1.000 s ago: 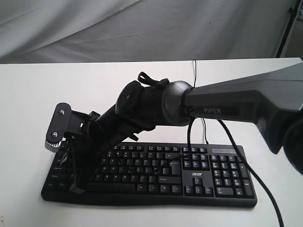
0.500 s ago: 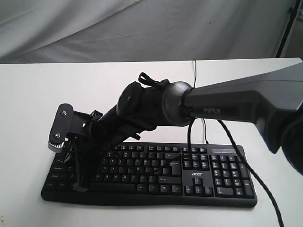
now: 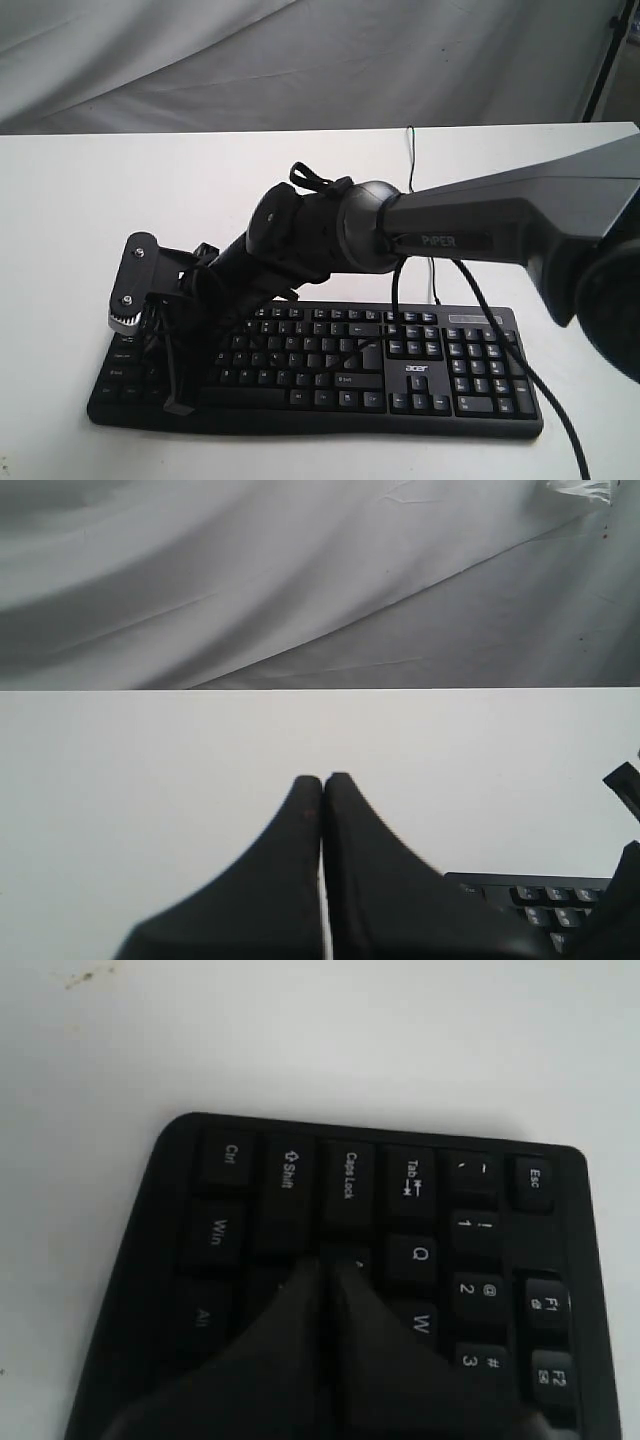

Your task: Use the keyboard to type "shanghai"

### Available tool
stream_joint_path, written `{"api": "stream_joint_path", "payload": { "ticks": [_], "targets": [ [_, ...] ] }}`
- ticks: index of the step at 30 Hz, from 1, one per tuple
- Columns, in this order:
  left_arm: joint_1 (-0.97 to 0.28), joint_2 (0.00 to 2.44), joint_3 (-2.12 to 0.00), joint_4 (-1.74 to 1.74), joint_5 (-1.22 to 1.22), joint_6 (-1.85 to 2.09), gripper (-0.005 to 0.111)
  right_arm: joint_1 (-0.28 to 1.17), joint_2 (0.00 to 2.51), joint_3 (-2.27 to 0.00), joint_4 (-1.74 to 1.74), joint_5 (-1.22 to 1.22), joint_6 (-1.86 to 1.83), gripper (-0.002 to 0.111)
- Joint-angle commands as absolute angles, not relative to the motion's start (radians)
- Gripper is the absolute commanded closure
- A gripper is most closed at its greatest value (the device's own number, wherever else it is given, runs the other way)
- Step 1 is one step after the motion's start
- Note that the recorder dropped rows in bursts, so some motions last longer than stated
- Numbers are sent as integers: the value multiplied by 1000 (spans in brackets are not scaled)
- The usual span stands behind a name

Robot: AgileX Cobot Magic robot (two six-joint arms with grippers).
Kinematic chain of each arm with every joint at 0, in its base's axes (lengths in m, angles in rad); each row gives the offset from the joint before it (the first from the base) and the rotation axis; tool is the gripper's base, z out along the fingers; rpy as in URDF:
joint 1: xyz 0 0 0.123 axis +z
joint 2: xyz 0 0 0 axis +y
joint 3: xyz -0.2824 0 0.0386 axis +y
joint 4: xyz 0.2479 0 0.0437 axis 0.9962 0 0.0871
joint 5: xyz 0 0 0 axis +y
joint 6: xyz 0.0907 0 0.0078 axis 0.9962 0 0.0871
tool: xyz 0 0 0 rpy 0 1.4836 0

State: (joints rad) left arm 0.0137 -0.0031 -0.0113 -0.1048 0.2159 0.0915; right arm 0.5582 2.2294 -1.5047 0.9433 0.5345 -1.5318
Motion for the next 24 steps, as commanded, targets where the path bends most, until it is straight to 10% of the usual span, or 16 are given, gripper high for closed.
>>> {"api": "stream_joint_path", "payload": {
  "ticks": [1,24],
  "targets": [
    [10,0,-11,-109,213,90,106,560,2229,-1503,955,549,-1544,108],
    [10,0,-11,-109,213,90,106,560,2240,-1503,951,510,-1554,108]
  ]
}}
